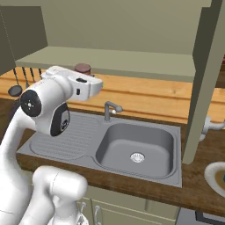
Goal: From the different types of pastries on the counter, select a croissant and place it on the cutting board. Then retrieve a jar of jam from the cabinet and place it alongside the croissant on the cutting board.
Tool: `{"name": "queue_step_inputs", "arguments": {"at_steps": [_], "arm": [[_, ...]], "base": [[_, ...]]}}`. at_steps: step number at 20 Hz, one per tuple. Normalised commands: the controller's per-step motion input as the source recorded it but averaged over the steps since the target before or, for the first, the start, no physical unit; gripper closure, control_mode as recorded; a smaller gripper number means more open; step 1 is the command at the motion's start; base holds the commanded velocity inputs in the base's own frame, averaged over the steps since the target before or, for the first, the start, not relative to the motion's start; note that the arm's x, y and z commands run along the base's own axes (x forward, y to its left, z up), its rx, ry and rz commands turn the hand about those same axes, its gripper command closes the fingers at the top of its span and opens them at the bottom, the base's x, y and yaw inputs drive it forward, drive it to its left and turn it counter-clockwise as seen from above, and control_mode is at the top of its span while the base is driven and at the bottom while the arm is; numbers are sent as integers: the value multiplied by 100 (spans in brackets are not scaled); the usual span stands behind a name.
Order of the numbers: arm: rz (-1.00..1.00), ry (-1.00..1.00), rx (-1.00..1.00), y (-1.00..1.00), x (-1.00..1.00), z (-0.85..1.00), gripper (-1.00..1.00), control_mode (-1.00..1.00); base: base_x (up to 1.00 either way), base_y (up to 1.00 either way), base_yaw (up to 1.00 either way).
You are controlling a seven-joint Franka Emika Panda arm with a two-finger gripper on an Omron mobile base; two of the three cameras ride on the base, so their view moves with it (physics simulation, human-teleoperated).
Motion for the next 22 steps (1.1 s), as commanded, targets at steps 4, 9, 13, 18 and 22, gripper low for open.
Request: {"name": "queue_step_inputs", "arguments": {"at_steps": [4,9,13,18,22], "arm": [[-2,0,0,0,-100,-8,100,-100],[-1,5,0,0,-100,-30,100,-100],[0,0,0,0,-100,-38,100,-100],[0,-2,0,0,-100,-37,100,-100],[0,-17,0,11,-97,-33,100,-100]], "base": [[0,0,0],[0,0,0],[0,0,0],[0,0,0],[0,0,0]]}}
